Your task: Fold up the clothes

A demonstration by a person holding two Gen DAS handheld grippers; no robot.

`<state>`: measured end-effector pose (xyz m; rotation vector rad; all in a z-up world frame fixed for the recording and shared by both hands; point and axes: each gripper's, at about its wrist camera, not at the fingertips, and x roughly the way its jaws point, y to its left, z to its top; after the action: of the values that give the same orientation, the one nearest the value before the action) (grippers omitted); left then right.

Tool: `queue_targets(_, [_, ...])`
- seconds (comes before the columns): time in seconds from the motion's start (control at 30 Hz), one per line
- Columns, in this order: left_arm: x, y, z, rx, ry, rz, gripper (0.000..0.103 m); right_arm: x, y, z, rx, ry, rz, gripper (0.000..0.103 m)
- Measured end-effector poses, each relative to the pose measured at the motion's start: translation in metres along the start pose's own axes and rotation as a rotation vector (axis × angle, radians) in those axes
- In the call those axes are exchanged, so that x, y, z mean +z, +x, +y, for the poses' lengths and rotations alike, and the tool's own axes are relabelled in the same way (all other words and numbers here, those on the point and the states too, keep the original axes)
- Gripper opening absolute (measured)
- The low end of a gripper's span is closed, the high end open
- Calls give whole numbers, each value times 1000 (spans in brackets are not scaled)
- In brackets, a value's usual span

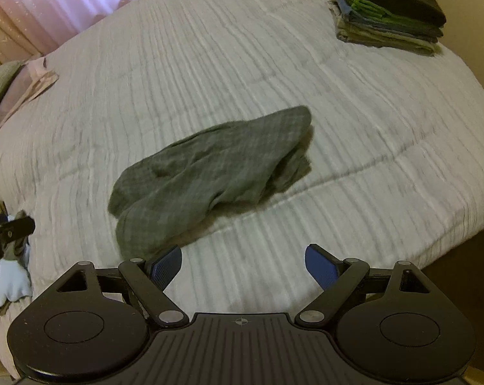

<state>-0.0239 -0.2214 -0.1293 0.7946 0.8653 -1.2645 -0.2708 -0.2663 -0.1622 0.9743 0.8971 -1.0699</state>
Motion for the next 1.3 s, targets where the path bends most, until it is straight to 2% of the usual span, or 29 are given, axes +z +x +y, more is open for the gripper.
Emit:
queue_targets(0.27, [15, 33, -29, 37, -116, 51, 64, 59, 34, -69, 42, 87, 50, 87])
queue_targets(0.5, [11, 66, -39, 84, -238, 117, 62, 99, 81, -137, 186, 374, 118, 87])
queue_targets(0.7, [4, 90, -35, 101, -277, 158, 59, 132, 128, -180, 288, 623, 146, 86])
queue_targets(0.83, [3, 102, -26, 111, -284, 171, 59, 152, 163, -185, 294, 728, 156, 85])
queue_targets(0.87, [3, 105, -23, 114, -285, 174, 59, 158, 172, -183, 284, 746, 161, 75])
queue_targets(0.9, [3, 107, -19, 115, -285, 173, 59, 162, 181, -180, 256, 762, 164, 72])
queue_targets(0.93, [4, 110, -16, 117, -284, 172, 59, 166, 191, -177, 213, 786, 174, 72])
queue_targets(1.03, [8, 116, -5, 120, -272, 170, 59, 169, 220, -174, 156, 864, 215, 72])
queue_targets(1.1, [13, 120, 1, 122, -259, 167, 59, 164, 234, -172, 178, 926, 236, 72])
queue_targets(1.13, [15, 122, 5, 119, -248, 158, 59, 158, 236, -170, 200, 941, 245, 50])
queue_targets(1.17, [17, 123, 9, 114, -237, 151, 59, 153, 236, -168, 223, 953, 253, 17])
queue_targets(1.23, [20, 125, 17, 106, -217, 144, 59, 135, 220, -166, 276, 922, 218, 10])
queue_targets(1.3, [23, 128, 26, 93, -198, 137, 59, 115, 198, -164, 323, 875, 166, 10])
